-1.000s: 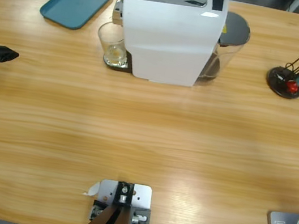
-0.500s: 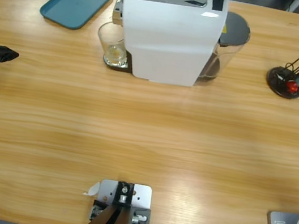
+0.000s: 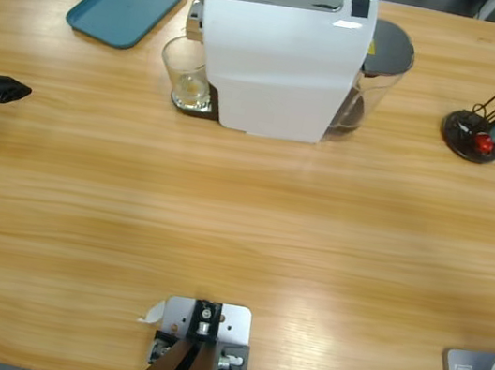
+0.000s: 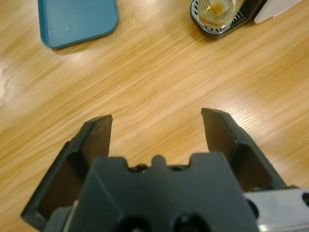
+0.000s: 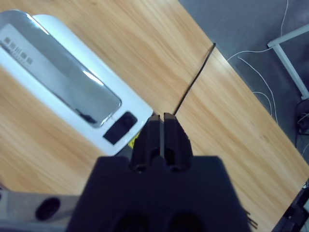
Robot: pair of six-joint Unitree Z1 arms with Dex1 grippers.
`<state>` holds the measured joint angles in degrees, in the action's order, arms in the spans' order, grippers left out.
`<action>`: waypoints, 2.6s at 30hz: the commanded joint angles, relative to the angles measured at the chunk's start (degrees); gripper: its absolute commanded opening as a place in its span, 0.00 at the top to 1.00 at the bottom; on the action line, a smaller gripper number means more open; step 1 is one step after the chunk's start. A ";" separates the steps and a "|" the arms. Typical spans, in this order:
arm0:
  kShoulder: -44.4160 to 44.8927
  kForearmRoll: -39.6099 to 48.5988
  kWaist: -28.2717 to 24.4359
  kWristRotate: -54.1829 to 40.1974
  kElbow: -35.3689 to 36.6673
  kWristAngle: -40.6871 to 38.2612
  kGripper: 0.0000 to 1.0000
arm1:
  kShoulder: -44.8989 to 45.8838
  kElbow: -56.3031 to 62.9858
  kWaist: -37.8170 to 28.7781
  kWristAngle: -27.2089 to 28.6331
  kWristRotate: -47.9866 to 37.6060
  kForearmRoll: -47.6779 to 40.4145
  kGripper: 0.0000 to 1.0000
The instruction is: Pour coffee
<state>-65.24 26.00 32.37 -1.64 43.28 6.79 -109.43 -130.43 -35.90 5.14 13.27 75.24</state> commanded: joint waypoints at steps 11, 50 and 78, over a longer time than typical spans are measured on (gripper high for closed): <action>-1.10 -2.35 0.50 -1.68 -2.15 -5.61 0.01 | 28.07 61.46 -3.21 -12.96 -11.70 -30.32 0.00; 6.45 -31.09 1.12 -8.64 -19.29 -13.15 0.00 | 47.46 99.32 -5.16 -16.95 -7.64 -65.29 0.00; 5.68 -31.73 1.12 -8.64 -19.55 -13.12 0.00 | 45.62 99.93 -5.16 -16.48 -7.99 -66.97 0.00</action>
<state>-58.49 -4.96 32.68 -9.79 25.97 -5.53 -62.89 -32.49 -40.62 -10.83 5.18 8.92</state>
